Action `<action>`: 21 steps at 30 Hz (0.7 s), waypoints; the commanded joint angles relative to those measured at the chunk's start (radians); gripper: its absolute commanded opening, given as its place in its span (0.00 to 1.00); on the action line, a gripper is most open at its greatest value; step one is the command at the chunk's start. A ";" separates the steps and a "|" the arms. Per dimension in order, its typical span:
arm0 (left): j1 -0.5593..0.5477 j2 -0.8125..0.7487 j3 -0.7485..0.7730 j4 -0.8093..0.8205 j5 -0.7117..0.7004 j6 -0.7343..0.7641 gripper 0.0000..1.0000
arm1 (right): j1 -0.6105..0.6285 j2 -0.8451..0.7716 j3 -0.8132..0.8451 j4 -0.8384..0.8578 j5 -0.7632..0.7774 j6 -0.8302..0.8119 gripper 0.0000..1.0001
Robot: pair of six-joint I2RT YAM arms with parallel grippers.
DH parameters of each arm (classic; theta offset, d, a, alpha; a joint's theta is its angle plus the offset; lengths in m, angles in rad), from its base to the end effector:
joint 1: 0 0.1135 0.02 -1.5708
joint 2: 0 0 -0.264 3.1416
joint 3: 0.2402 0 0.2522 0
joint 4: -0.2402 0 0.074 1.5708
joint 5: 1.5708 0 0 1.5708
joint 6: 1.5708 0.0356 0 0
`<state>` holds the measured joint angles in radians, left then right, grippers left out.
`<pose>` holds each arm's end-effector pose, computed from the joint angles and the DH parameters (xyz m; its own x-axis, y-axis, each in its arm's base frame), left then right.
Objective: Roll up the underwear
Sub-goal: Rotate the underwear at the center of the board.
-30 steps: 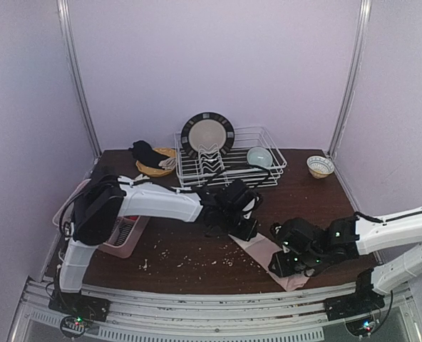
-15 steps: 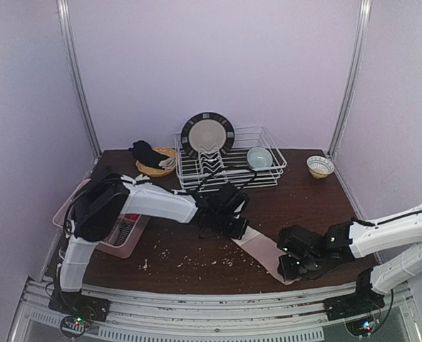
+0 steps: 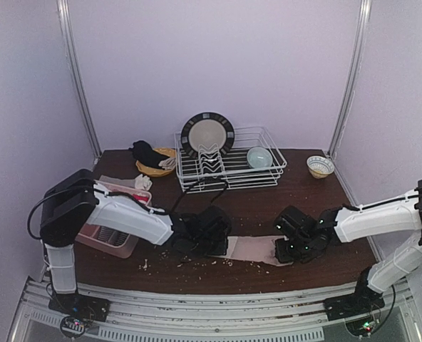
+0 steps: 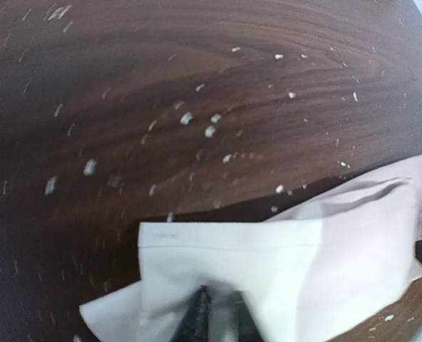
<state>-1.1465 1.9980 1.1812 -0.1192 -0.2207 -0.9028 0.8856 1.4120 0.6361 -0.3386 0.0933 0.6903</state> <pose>0.1739 -0.3661 0.1287 -0.8615 0.0463 -0.5057 0.2575 0.8982 -0.3564 0.1566 0.1863 0.1472 -0.9124 -0.1145 -0.3930 -0.2126 0.9529 0.2161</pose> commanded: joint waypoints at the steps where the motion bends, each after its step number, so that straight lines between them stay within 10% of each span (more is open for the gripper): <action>1: -0.023 -0.070 -0.069 -0.132 -0.064 -0.072 0.26 | -0.004 -0.044 0.051 -0.069 -0.008 -0.055 0.38; 6: -0.027 -0.208 -0.027 -0.241 -0.101 0.127 0.68 | 0.048 -0.157 0.072 -0.126 -0.006 -0.033 0.44; 9: -0.008 -0.236 0.014 -0.268 -0.096 0.260 0.73 | 0.103 -0.177 0.058 -0.135 0.008 0.000 0.42; 21: 0.169 0.052 0.210 -0.191 0.232 0.421 0.32 | 0.228 -0.101 -0.050 -0.019 0.034 0.131 0.20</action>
<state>-1.0107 1.9636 1.3537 -0.3077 -0.0814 -0.5205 1.1046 1.2846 0.6106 -0.3695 0.0830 0.7715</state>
